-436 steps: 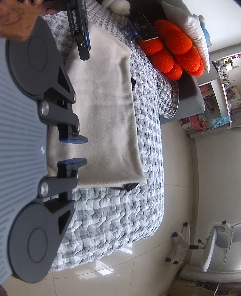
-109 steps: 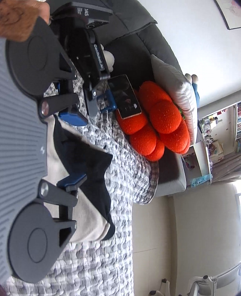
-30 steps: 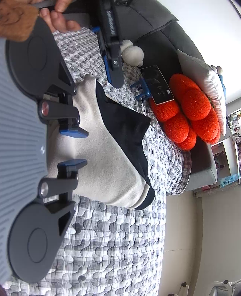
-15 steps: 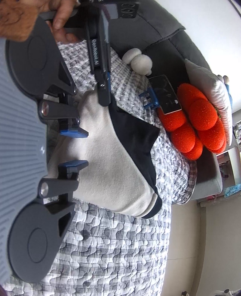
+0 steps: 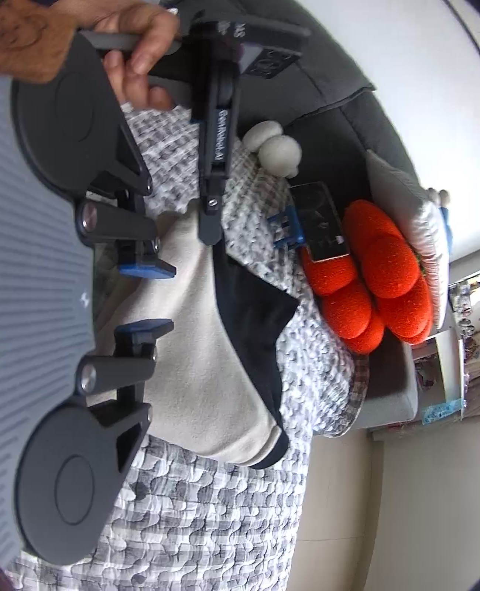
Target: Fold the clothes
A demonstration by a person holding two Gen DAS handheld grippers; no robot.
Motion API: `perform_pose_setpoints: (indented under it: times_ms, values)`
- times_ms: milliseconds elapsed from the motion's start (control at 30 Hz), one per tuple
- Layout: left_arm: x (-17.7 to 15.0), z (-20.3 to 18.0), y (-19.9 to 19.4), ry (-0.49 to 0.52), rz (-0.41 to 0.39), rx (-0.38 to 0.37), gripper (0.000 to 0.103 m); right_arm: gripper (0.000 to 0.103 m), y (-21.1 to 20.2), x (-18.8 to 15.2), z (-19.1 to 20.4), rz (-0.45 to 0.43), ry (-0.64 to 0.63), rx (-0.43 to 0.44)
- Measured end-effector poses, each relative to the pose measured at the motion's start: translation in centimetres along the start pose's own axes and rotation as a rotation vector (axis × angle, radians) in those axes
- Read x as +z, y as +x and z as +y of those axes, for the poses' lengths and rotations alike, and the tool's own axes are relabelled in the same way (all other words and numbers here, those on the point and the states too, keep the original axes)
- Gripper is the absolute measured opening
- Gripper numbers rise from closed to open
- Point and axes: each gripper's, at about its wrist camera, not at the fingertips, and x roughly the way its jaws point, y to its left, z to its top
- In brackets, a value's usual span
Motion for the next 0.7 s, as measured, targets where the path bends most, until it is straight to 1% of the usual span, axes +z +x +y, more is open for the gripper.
perform_pose_setpoints:
  times_ms: [67,200,267,333,367,433,467,500,600,700]
  values:
    - [-0.1,-0.2,0.2,0.009,-0.001,0.013,0.013,0.023,1.4,-0.3,0.2,0.050,-0.030,-0.043]
    - [-0.1,-0.7,0.3,0.051,-0.011,0.054,0.013,0.023,2.4,-0.4,1.0,0.073,-0.081,-0.088]
    - [-0.3,-1.1,0.3,0.084,-0.013,0.072,0.013,0.023,2.3,-0.6,1.2,0.068,-0.097,-0.097]
    - [-0.4,-1.2,0.6,0.099,-0.006,0.084,0.013,0.023,1.8,-0.7,1.4,0.045,-0.110,-0.100]
    - [-0.4,-1.1,0.6,0.096,0.000,0.084,0.014,0.026,1.4,-0.7,1.5,0.024,-0.107,-0.092]
    - [-0.3,-0.9,0.7,0.086,0.007,0.077,0.014,0.026,0.6,-0.4,2.0,-0.036,-0.121,-0.043]
    - [-0.2,-0.8,0.7,0.081,0.008,0.075,0.014,0.025,0.6,-0.2,2.3,-0.050,-0.118,-0.019]
    - [-0.2,-0.7,0.7,0.078,0.010,0.076,0.014,0.024,1.0,-0.1,2.6,-0.040,-0.116,-0.015]
    - [-0.5,-0.9,0.9,0.089,0.023,0.092,0.015,0.023,3.6,-0.6,3.7,0.034,-0.173,-0.074]
    - [-0.5,-0.6,0.9,0.080,0.024,0.091,0.015,0.023,3.8,-0.1,3.4,0.055,-0.146,-0.077]
